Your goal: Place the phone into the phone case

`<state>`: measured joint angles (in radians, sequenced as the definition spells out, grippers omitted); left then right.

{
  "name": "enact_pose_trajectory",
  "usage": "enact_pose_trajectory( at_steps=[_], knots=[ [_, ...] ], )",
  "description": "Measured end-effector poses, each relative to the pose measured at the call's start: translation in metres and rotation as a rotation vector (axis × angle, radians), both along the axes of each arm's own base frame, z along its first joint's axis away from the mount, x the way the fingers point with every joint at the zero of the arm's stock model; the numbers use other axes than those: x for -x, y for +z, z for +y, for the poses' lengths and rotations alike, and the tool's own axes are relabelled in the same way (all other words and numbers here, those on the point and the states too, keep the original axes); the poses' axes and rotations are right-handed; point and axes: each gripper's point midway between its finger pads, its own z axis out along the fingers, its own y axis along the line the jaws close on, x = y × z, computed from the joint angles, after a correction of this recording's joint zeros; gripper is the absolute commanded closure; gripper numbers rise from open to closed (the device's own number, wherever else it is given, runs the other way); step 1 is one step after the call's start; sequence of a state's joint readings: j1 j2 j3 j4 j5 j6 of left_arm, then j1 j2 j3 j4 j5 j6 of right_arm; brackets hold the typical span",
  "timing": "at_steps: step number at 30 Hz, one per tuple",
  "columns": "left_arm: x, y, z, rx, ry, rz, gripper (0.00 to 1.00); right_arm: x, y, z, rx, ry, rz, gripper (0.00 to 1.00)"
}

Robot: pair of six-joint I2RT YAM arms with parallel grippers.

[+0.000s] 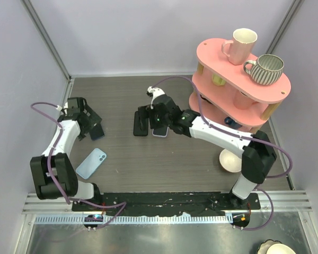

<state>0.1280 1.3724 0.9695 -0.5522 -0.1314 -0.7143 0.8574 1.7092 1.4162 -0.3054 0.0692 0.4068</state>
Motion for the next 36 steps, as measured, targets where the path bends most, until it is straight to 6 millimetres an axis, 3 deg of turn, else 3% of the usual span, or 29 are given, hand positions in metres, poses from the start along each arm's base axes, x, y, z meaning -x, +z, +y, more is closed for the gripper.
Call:
enact_pose_trajectory(
  at_steps=[3,9,11,13,20,23,30,36],
  knots=[
    [0.012,-0.014,0.006,-0.008,0.048,0.083,0.0,0.017,0.003,-0.003,-0.033,0.016,0.002,0.1],
    [0.068,-0.043,-0.003,0.059,0.162,0.184,0.13,0.03,-0.009,-0.024,-0.025,-0.005,0.023,0.1],
    [0.089,-0.047,-0.009,0.078,0.199,0.187,0.13,0.032,-0.007,-0.028,-0.027,-0.009,0.018,0.1],
    [0.098,-0.044,-0.015,0.091,0.217,0.159,0.15,0.033,-0.003,-0.031,-0.034,-0.014,0.008,0.1],
    [0.089,-0.011,-0.063,0.013,-0.031,0.046,0.14,0.039,0.006,-0.042,-0.052,-0.026,-0.018,0.09],
    [0.086,-0.004,-0.073,0.001,-0.066,0.031,0.16,0.04,0.006,-0.043,-0.051,-0.026,-0.018,0.09],
    [0.098,-0.034,-0.066,-0.05,-0.082,0.143,0.14,0.044,0.017,-0.05,-0.072,-0.032,-0.039,0.09],
    [0.094,-0.054,-0.06,-0.148,-0.207,0.266,0.16,0.05,0.024,-0.063,-0.082,-0.053,-0.065,0.06]
  ],
)
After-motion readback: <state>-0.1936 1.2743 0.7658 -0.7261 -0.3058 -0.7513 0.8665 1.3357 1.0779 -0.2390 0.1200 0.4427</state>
